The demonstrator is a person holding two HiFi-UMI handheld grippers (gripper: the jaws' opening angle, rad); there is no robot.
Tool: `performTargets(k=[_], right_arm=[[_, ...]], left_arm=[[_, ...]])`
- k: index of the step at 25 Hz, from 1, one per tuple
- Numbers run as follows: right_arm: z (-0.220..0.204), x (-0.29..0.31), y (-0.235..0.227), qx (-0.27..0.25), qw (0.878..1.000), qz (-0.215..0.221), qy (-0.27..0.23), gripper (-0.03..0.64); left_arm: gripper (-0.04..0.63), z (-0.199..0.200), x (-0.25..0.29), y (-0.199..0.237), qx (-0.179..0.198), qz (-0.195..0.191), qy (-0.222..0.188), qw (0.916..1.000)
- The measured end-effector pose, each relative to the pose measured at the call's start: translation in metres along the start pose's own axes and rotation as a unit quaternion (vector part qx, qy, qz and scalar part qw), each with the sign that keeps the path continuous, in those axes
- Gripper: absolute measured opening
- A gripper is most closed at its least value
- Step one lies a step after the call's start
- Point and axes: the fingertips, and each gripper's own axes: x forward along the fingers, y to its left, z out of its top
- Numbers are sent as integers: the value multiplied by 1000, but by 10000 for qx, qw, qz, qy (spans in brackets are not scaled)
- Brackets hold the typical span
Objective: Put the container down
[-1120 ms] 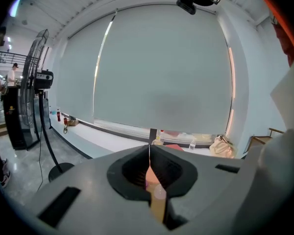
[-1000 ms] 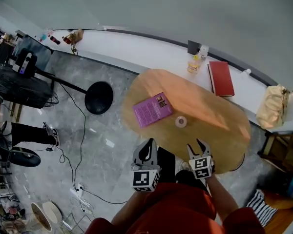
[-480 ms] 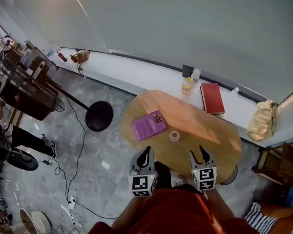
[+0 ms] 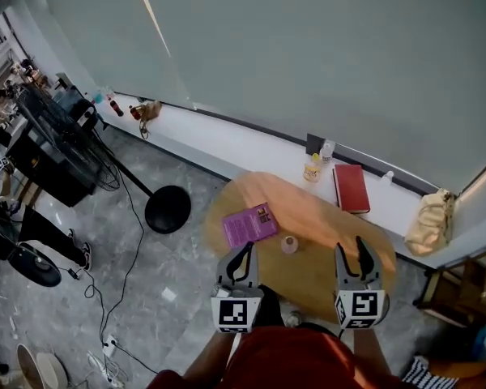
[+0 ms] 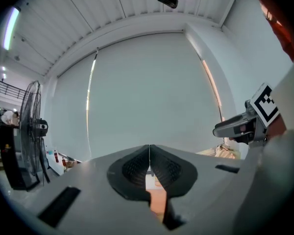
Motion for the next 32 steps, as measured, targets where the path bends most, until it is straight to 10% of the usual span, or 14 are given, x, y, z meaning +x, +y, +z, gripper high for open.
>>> performTargets(k=[7,20,32], right_arm=[[47,-19,-2,-374,9968,-104,-704,189],[49,-17,2,-301,9965,-69,-772,170],[45,-19,-2,-246,9974,-200,-648,-2]], left_arm=[[9,39,-16,8,328,197,-726,9966],[9,31,-19,21,127,292,-633,9975],[9,29,-20,14,180,225,-473,9985]])
